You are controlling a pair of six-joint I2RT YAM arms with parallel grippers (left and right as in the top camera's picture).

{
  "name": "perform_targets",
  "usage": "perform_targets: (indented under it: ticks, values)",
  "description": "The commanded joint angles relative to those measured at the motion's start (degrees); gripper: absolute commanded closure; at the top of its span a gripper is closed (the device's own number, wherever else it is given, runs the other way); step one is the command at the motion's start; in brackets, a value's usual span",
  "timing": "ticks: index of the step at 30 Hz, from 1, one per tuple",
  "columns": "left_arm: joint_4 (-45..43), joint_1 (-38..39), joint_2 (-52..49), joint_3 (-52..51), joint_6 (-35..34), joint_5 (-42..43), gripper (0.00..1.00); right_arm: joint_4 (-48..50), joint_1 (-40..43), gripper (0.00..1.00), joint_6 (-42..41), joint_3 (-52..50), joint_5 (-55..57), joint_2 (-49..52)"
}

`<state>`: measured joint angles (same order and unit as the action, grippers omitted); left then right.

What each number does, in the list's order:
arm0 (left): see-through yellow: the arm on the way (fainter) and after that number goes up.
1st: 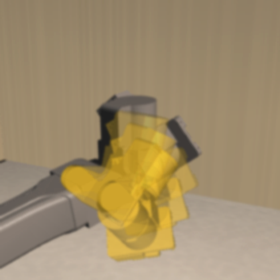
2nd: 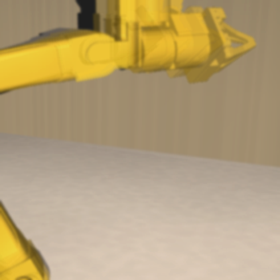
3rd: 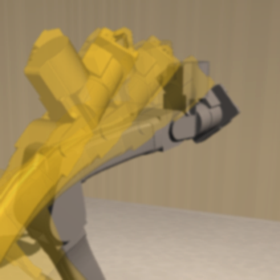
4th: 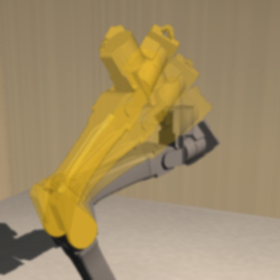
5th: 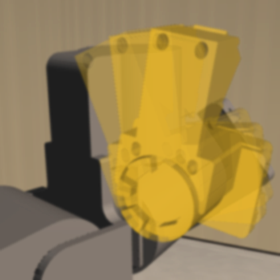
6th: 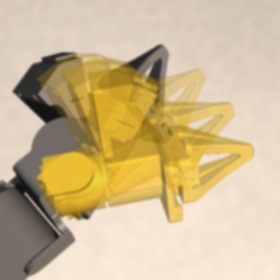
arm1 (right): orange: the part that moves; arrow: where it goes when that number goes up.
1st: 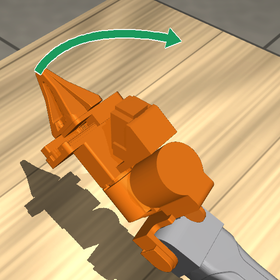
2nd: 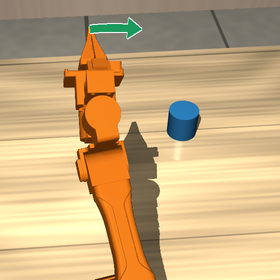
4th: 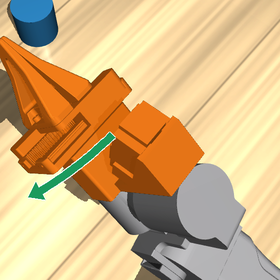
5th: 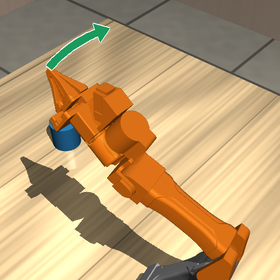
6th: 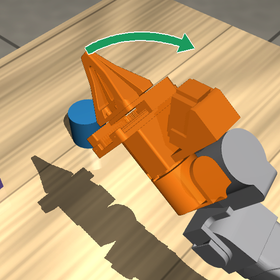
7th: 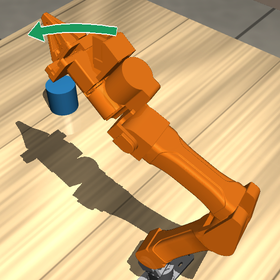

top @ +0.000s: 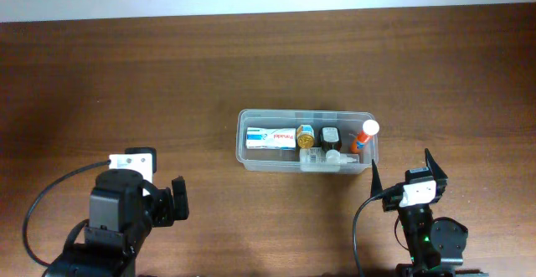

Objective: Pack container

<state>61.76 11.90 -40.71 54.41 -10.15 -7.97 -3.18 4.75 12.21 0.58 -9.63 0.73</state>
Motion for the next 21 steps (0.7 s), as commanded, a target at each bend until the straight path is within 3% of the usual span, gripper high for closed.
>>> perform_targets:
  ticks: [1, 11, 21]
  values:
    - [0.1, 0.3, 0.2, -0.2, -0.5, -0.7, 0.01, -0.3, -0.6, 0.02, 0.0, -0.3, -0.7, -0.4]
    - [0.0, 0.3, 0.2, -0.2, -0.5, -0.7, 0.01, -0.3, -0.6, 0.02, 0.0, -0.3, -0.7, -0.4]
    - [-1.5, -3.6, 15.6, -7.4, -0.5, -0.6, 0.00, -0.3, -0.6, 0.02, 0.0, -0.3, -0.7, -0.4]
